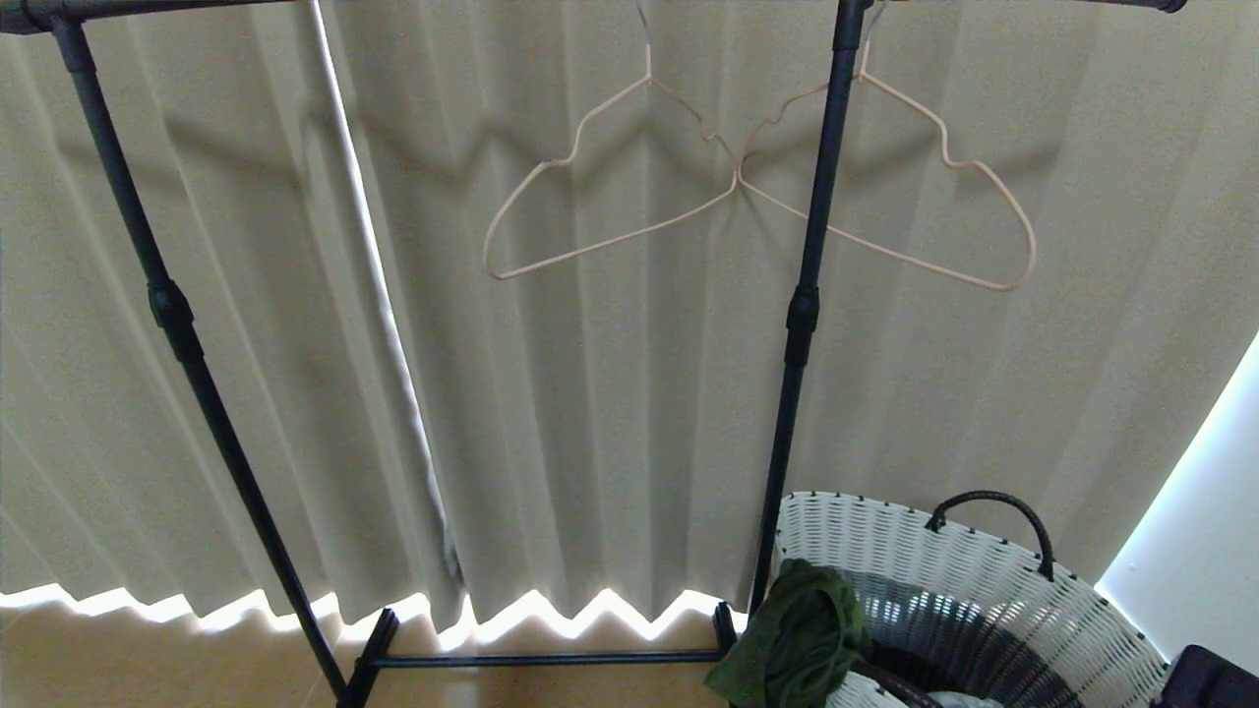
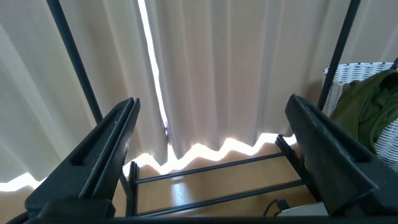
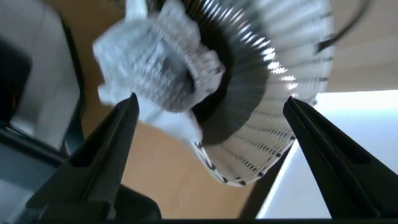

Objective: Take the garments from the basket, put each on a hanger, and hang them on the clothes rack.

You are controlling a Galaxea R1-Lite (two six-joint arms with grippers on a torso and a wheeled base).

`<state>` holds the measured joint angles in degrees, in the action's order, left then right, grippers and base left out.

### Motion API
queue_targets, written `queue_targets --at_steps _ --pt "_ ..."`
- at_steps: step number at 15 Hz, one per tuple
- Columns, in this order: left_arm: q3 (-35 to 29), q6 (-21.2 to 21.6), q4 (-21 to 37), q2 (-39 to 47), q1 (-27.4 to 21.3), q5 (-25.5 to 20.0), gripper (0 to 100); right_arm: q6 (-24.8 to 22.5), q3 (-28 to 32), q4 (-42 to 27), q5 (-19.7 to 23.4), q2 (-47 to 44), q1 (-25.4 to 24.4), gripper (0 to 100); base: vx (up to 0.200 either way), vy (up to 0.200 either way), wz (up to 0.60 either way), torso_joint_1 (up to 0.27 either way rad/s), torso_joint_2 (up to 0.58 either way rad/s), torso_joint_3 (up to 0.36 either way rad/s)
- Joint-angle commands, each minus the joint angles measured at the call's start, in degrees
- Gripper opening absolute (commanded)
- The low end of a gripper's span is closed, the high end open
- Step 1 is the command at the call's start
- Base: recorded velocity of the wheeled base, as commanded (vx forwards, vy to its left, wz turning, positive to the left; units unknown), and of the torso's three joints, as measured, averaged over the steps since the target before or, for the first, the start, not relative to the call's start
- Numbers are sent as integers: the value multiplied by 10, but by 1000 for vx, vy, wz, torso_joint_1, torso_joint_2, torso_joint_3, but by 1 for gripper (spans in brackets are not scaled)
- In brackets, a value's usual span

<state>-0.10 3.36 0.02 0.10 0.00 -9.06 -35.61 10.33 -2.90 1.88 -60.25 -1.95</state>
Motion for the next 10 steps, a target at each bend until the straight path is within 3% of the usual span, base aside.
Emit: queue_targets --at_steps 1,5,10 --pt "0 0 0 0 0 0 100 -19 -4 62 0 -176 20 100 0 0 0 0 0 0" --pt "0 0 0 0 0 0 100 -19 -14 178 -13 -276 40 100 0 0 0 0 0 0" --pt "0 1 0 0 0 0 100 -20 -14 255 -20 -337 59 100 0 0 0 0 0 0"
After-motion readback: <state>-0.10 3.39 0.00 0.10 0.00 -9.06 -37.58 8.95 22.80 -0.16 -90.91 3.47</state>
